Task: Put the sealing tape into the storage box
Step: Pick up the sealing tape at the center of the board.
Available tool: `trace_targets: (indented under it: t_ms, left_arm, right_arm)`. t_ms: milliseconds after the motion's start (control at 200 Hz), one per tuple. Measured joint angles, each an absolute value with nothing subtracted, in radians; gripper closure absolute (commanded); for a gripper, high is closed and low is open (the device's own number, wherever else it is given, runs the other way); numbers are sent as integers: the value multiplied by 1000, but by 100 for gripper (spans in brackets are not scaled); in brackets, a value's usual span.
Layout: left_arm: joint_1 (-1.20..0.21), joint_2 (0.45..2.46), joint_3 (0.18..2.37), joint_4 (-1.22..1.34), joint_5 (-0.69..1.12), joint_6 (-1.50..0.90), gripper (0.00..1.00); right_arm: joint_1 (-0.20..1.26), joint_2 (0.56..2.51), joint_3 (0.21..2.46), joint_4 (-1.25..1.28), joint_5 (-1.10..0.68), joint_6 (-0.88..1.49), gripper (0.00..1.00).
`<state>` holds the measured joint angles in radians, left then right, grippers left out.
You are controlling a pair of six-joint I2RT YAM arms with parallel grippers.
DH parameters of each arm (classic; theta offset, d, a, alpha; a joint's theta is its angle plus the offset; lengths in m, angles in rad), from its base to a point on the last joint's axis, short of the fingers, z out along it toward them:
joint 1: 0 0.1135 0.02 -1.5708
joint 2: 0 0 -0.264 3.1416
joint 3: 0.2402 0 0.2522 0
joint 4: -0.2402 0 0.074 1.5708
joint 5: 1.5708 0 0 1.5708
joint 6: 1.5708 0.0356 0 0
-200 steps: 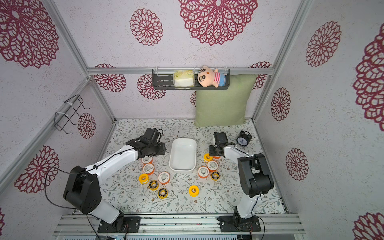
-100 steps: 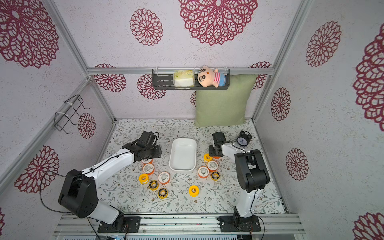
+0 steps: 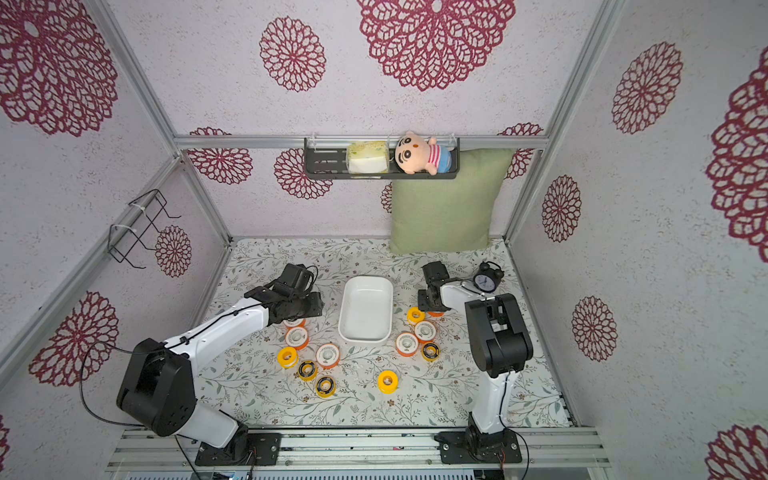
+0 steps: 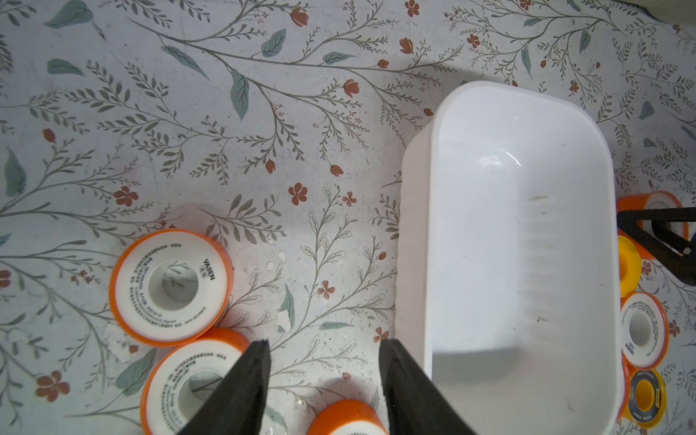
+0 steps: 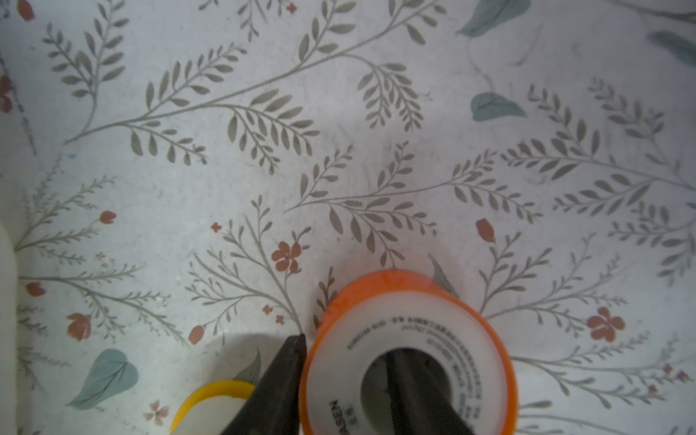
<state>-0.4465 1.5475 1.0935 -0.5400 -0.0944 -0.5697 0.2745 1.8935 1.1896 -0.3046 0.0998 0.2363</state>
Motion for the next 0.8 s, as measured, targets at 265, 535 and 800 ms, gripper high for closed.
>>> trace_targets:
  t_ms: [265,535,800]
  left_arm:
    - [-442,1520,1079,-540,-109,-569,46]
    - [-431,1494,1064,-539,-124,-568,46]
    - [-427,1480,1057,-537,-126,-569,46]
  right_arm:
    - [283,1900,1233,-314,110,237,79]
    - [295,1857,1236,-314,28,224,79]
    - [388,1850,1300,-274,-96,191,79]
